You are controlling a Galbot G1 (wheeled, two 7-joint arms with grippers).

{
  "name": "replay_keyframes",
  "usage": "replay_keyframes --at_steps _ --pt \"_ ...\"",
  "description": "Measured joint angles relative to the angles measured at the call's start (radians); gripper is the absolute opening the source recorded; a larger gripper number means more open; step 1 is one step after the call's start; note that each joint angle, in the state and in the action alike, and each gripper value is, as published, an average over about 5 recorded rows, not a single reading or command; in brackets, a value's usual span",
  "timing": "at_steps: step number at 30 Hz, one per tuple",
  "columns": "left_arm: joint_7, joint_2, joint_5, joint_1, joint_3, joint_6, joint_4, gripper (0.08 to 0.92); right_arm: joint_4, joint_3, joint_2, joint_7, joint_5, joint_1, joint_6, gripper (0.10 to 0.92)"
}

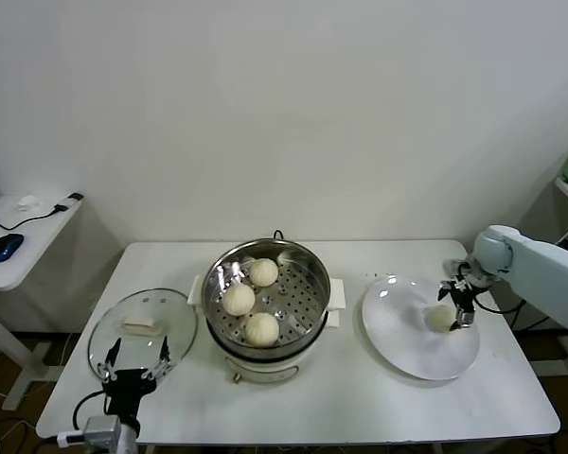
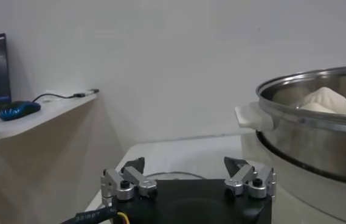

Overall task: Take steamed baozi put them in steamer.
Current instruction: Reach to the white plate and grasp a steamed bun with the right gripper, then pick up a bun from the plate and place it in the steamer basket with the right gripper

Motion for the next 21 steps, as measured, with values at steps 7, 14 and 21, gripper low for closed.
replay_keyframes --at_steps 7,14,21 --pt "-0.001 0.000 0.000 0.003 0.002 -0.002 -0.004 0.823 0.012 0.001 -0.009 -0.012 -0.007 0.000 -0.011 0.693" --pt "-0.002 -0.002 0.000 0.003 0.007 -0.004 -0.007 0.823 0.031 -0.013 -0.020 -0.016 -0.002 0.022 -0.026 0.659" --pt "-0.002 -0.004 0.000 -0.003 0.012 -0.002 -0.015 0.823 0.090 -0.113 -0.016 -0.018 0.078 0.145 -0.056 0.645"
